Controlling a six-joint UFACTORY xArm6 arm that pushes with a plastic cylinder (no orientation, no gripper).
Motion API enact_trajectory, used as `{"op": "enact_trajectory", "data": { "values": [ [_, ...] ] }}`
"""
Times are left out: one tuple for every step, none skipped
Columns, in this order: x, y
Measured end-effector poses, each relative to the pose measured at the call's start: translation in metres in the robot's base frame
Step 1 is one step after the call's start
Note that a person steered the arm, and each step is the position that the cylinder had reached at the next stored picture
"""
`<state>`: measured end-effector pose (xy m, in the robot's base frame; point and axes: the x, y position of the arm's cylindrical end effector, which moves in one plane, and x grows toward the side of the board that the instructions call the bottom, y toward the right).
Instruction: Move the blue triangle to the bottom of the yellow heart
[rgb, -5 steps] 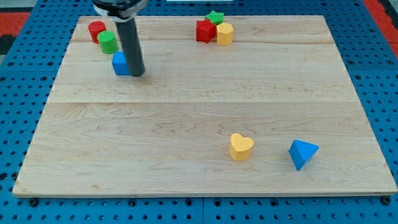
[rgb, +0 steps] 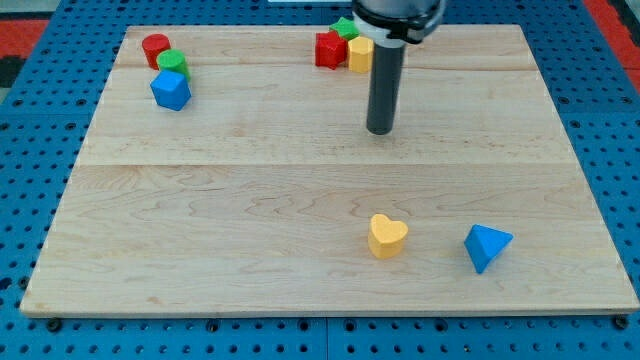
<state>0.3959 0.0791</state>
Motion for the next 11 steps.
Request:
{"op": "enact_trajectory", "data": {
  "values": [
    [0.023,0.032],
    [0.051,0.054],
    [0.08,0.063],
    [0.111,0.097],
    [0.136,0.154],
    [0.16,0.151],
    [0.164,0.125],
    [0.159,0.086],
    [0.159,0.066],
    [0.163,0.083],
    [0.164,0.025]
  ]
}}
